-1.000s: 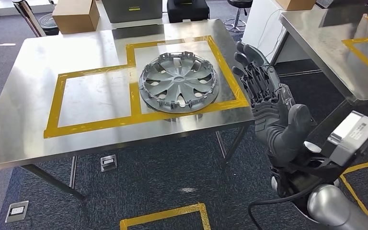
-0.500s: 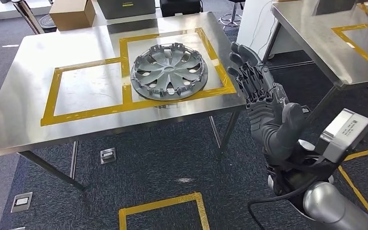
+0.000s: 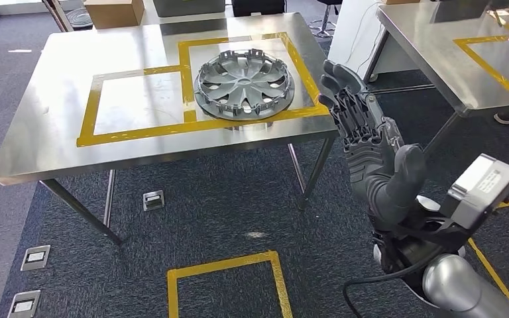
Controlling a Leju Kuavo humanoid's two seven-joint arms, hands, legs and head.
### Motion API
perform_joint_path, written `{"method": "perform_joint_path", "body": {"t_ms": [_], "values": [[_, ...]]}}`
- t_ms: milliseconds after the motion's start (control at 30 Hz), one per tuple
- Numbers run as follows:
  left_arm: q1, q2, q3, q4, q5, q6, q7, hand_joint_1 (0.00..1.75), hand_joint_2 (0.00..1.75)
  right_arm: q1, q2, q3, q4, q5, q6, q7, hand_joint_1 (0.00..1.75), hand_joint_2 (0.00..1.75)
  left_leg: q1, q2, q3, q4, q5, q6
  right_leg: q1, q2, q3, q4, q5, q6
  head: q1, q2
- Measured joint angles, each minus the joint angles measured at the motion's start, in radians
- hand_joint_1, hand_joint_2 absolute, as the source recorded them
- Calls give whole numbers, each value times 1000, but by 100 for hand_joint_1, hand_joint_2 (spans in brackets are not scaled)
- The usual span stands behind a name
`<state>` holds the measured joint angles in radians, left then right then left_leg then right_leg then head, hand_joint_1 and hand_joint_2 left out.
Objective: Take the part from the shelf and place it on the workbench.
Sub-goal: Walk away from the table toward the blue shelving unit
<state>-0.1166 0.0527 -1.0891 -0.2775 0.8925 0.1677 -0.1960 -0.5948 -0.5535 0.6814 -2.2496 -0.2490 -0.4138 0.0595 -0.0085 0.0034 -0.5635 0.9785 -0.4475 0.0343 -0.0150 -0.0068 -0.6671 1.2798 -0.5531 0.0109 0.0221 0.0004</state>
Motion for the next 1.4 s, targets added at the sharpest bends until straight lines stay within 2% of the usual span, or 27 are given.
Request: {"method": "perform_joint_path", "body": {"t_ms": [33, 67, 133, 167, 233, 267, 333, 400, 433, 467, 500, 567, 633, 700, 767, 800, 900, 933, 967, 1033, 1067, 1100, 1167, 1200, 1267, 1333, 1400], "values": [[0, 0, 0, 0, 1, 0, 0, 0, 0, 0, 0, 0, 0, 0, 0, 0, 0, 0, 0, 0, -17, 8, 8, -3, -2, 0, 39, -43, 30, 0, 1, 0], [0, 0, 0, 0, 2, 0, -1, 0, 0, -1, 0, 0, 0, 0, 0, 0, 0, 0, -1, 0, -33, 17, 14, -7, -2, 0, 88, -109, 40, -2, 3, 0], [-1, 0, 0, 0, 3, 0, -2, 0, 0, -2, -1, -4, -1, 1, 0, -1, 0, 0, -3, -2, -54, 31, 26, -17, 1, 2, 170, -236, 18, -12, 4, 0], [-1, 0, 0, 0, 4, 0, -2, 0, 0, -2, -1, -5, -2, 1, 0, -1, 0, 0, -2, -2, -60, 34, 34, -22, 4, 3, 185, -268, 4, -19, 5, 0], [0, 0, 0, 0, 6, 0, -2, 0, 0, -2, -1, -8, -2, 3, 0, -1, 0, 0, 2, -4, -70, 36, 47, -34, 7, 2, 176, -278, 12, -35, 5, 0], [1, 0, 0, 1, 7, 0, -2, 0, 0, -1, -1, -8, -2, 3, 0, -1, 0, 0, 4, -4, -77, 44, 34, -41, 7, 0, 167, -279, 22, -43, 5, 0], [3, 0, 0, 1, 8, 0, -2, 0, 0, -1, -1, -8, -2, 4, 0, 0, 0, 0, 9, -4, -100, 111, -43, -52, 5, -4, 146, -281, 44, -55, 0, 0], [4, 0, 0, 1, 10, 0, -2, 0, 0, -1, -1, -8, -2, 5, 1, 0, 0, 0, 12, -4, -125, 234, -135, -60, 7, -5, 121, -278, 63, -60, -5, 0], [3, 0, 0, 1, 10, 0, -2, 0, 0, 0, -1, -8, -2, 6, 1, 0, 0, 0, 13, -4, -129, 286, -153, -62, 7, -6, 106, -275, 73, -60, -6, 0], [3, 0, 0, 1, 10, 0, -2, 0, 0, 1, -1, -8, -2, 6, 1, 0, 0, 0, 13, -4, -122, 313, -149, -62, 8, -6, 90, -272, 83, -59, -7, 0], [3, 0, -1, 1, 10, 0, -2, 0, 0, 1, -1, -8, -2, 6, 1, 0, 0, 0, 13, -4, -99, 306, -125, -60, 9, -6, 74, -267, 92, -58, -7, 0], [2, 0, -1, 1, 10, 0, -2, 0, 0, 1, -1, -9, -2, 7, 1, 0, 0, 0, 12, -4, -14, 207, -75, -51, 9, -5, 48, -259, 107, -54, -8, 0], [-1, 1, -1, 1, 10, 0, -3, 0, 0, 1, -2, -11, -3, 8, 1, 0, 0, 0, 7, -5, 72, 74, -79, -39, 10, -5, 34, -256, 124, -45, -8, 0], [-4, 2, -1, 1, 11, 0, -4, 0, 0, 0, -2, -13, -3, 10, 1, 1, 0, 0, 1, -4, 100, 12, -91, -28, 9, -7, 29, -262, 143, -32, -7, 0], [-4, 1, -1, 1, 12, 0, -5, 0, 0, 0, -3, -14, -3, 10, 1, 2, 0, 0, 3, -2, 87, 2, -68, -15, 7, -6, 23, -265, 146, -21, -7, 0], [-4, 1, -1, 1, 12, 1, -4, 0, 0, 0, -4, -14, -3, 10, 1, 3, 0, 0, 4, 0, 79, -3, -54, -8, 7, -4, 15, -249, 124, -16, -7, 0], [-5, -1, -1, 1, 12, 1, -4, 0, 0, 2, -6, -14, -3, 10, 0, 4, 0, 0, 6, 3, 36, -5, -18, 5, 5, 0, -30, -92, -17, -5, 1, 0], [-5, -1, -1, 1, 12, 1, -3, 0, 0, 3, -6, -14, -3, 10, 0, 4, 0, 0, 5, 3, 20, -2, -7, 5, 4, 0, -40, -31, -42, -3, 3, 0], [-4, -2, -1, 1, 13, 1, -3, 0, 0, 3, -6, -14, -3, 11, 0, 5, 0, 0, 4, 3, 2, 1, 3, 5, 4, 0, -39, 8, -42, -1, 4, 0], [-5, -2, -2, 1, 14, 2, -2, 0, 0, 3, -6, -14, -3, 11, 1, 5, 0, 0, 3, 3, -33, 10, 23, 3, 4, 0, 7, -13, 13, -3, 6, 0], [-5, -2, -2, 1, 14, 2, -2, 0, 0, 3, -6, -14, -3, 11, 1, 5, 0, 0, 3, 3, -47, 14, 32, 2, 4, 0, 53, -69, 37, -7, 8, 0], [-5, -2, -3, 1, 14, 2, -2, 0, 0, 2, -6, -14, -3, 11, 1, 5, 0, 0, 1, 2, -59, 18, 41, -1, 6, 0, 107, -146, 41, -12, 10, 0], [-4, -4, -4, 1, 14, 2, -2, 0, 0, -1, -8, -15, -3, 12, 1, 5, 0, 0, 0, 1, -74, 21, 58, -10, 11, 0, 185, -271, 20, -21, 11, 0], [-4, -5, -4, 1, 14, 2, -2, 0, 0, -1, -9, -16, -4, 12, 1, 5, 0, 0, 2, 1, -80, 19, 69, -16, 14, 0, 198, -301, 12, -26, 12, 0], [-3, -5, -5, 1, 14, 2, -2, 0, 0, 0, -10, -16, -4, 12, 2, 5, 0, 0, 5, -1, -89, 15, 79, -29, 15, -2, 187, -312, 28, -37, 15, 0], [0, -6, -6, 2, 15, 2, -2, 0, 0, 0, -11, -15, -3, 12, 3, 5, 0, 0, 8, -3, -107, 56, 25, -42, 10, -6, 169, -318, 52, -48, 16, 0], [2, -6, -6, 2, 15, 1, -2, 0, 0, 1, -11, -14, -3, 12, 3, 6, 0, 0, 14, -3, -135, 173, -77, -52, 8, -8, 147, -316, 70, -53, 12, 0]]}}
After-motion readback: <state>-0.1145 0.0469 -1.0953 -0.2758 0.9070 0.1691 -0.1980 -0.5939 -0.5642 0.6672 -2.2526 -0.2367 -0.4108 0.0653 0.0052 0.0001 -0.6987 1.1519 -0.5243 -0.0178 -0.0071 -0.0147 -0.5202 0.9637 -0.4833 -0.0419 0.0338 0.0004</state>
